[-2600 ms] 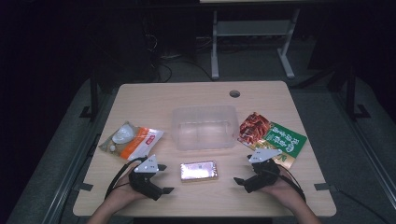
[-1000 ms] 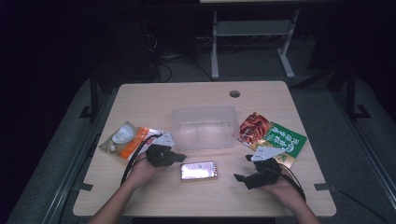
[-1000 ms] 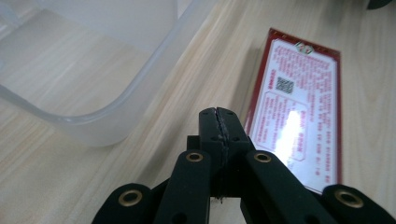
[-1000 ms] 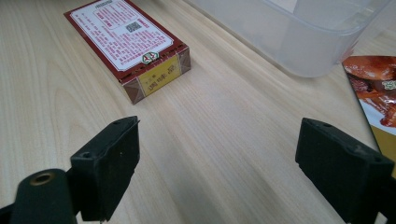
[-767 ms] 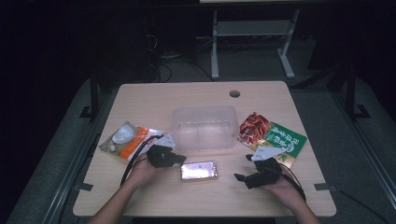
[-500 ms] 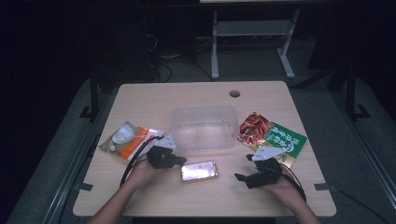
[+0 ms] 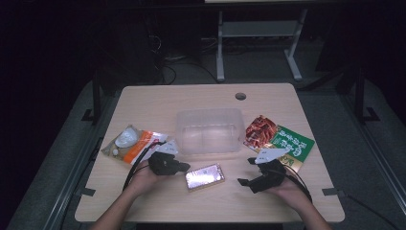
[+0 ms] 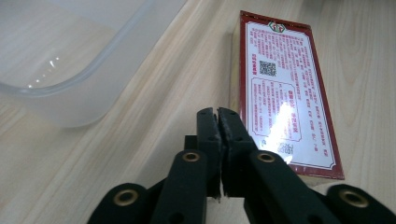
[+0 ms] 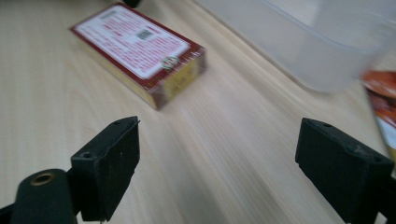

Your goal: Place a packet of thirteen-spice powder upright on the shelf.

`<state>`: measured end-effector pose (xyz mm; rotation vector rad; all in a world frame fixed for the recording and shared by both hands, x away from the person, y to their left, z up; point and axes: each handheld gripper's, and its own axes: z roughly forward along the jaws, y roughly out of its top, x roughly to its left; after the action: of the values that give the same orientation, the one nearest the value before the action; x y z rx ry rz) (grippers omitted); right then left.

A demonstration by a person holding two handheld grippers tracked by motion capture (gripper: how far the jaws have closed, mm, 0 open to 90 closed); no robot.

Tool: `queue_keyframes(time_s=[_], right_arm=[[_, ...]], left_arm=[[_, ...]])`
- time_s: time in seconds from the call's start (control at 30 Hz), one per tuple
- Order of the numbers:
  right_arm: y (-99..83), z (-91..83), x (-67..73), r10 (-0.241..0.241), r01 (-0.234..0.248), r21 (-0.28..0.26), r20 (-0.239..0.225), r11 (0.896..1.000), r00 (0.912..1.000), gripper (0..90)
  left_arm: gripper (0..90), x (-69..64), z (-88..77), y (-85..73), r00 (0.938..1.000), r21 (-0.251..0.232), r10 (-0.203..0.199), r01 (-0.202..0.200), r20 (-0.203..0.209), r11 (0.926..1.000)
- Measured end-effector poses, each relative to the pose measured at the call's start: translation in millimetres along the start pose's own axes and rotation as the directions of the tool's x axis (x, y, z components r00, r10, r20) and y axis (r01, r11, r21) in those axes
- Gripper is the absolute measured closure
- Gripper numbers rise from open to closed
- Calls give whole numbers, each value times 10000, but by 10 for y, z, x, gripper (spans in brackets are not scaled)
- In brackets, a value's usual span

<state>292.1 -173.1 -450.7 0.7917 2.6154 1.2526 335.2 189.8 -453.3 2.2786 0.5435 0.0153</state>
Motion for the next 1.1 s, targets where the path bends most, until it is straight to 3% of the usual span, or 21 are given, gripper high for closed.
queue_keyframes(time_s=[0.2, 0.3, 0.33, 0.47, 0.53, 0.6, 0.7, 0.73, 0.8, 0.93, 1.0, 1.1], right_arm=[[208, 97, -4, -871, 885, 122, -902, 9960, 9921, 133], [323, 154, -14, -1198, 1231, 164, -1348, 9923, 9836, 134], [357, 174, -29, -1532, 1563, 106, -1405, 9877, 9782, 135], [496, 279, -12, -1916, 1998, 233, -1941, 9796, 9621, 136], [560, 343, 0, -2364, 2494, 393, -2058, 9676, 9496, 137], [616, 408, 16, -2433, 2604, 468, -2295, 9644, 9424, 137], [692, 525, 14, -3004, 3222, 541, -2437, 9451, 9221, 139], [706, 552, 16, -2966, 3213, 614, -2534, 9450, 9208, 139], [736, 616, 31, -3263, 3598, 938, -2582, 9283, 9093, 139], [786, 712, 43, -3372, 3783, 1005, -2871, 9202, 8966, 143], [796, 761, 67, -3602, 4093, 1364, -2839, 9022, 8886, 143], [810, 824, 88, -3739, 4306, 1523, -2987, 8896, 8780, 143]], left_arm=[[682, -24, -96, -42, 9998, -162, -26, 23, -177, 9999], [588, -39, -163, -72, 9999, -159, -16, 13, -160, 9999], [566, -45, -184, -86, 9999, -159, -41, 38, -159, 9999], [488, -79, -274, -141, 9998, -117, -42, 40, -176, 9999], [452, -108, -321, -166, 9997, -174, 47, -51, -225, 9998], [430, -133, -352, -196, 9995, -235, 97, -104, -299, 9997], [390, -190, -390, -253, 9994, -253, 1, -10, -339, 9997], [380, -205, -403, -272, 9991, -229, 72, -82, -416, 9997], [366, -247, -428, -315, 9990, -197, 27, -36, -454, 9998], [348, -318, -463, -395, 9989, -83, -45, 41, -456, 10000], [344, -333, -461, -416, 9989, -15, 14, -14, -464, 10000], [337, -318, -445, -401, 9984, 136, 139, -132, -539, 9998]])
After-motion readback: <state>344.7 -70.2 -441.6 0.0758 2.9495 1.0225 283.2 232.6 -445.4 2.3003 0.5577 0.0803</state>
